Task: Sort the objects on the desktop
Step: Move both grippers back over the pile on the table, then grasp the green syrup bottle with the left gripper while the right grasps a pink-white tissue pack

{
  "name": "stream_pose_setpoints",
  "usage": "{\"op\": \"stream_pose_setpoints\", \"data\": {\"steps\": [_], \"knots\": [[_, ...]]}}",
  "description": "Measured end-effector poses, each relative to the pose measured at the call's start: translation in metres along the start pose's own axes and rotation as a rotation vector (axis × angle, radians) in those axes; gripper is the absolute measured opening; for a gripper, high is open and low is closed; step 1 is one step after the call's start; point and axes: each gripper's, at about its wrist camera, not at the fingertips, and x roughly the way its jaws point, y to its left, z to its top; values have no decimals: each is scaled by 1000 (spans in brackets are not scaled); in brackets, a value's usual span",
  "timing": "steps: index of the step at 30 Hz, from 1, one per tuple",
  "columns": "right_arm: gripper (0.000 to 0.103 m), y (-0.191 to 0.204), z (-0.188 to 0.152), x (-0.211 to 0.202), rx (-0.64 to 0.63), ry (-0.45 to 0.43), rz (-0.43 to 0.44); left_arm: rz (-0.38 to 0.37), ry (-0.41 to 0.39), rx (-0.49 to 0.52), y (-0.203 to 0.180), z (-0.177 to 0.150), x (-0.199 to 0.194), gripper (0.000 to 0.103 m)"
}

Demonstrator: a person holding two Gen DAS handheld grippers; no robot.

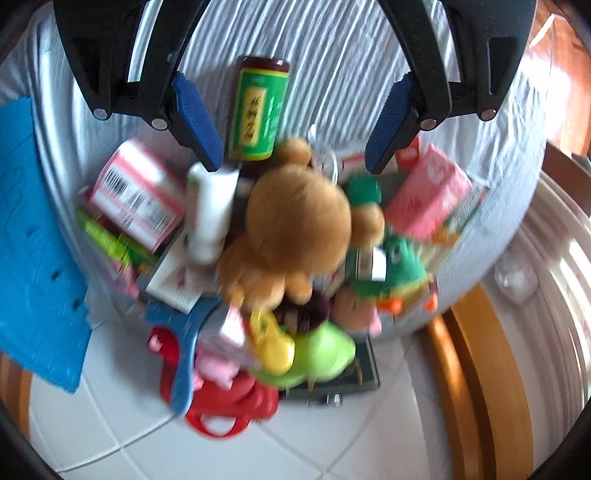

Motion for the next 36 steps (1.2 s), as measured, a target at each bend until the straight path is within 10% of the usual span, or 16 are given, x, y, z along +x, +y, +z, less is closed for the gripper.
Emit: {"op": "stream_pose_setpoints", "data": {"steps": [12,28,36], "knots": [[103,0,-86,123,-143,385,-64,-98,239,33,-28,-38,75,79],[103,6,-104,209,-303,559,-37,-66,308,28,-25,-45,101,69],[97,-7,-129,183,-171,644,-66,-77,318,-9,-22,-55,92,66]]}}
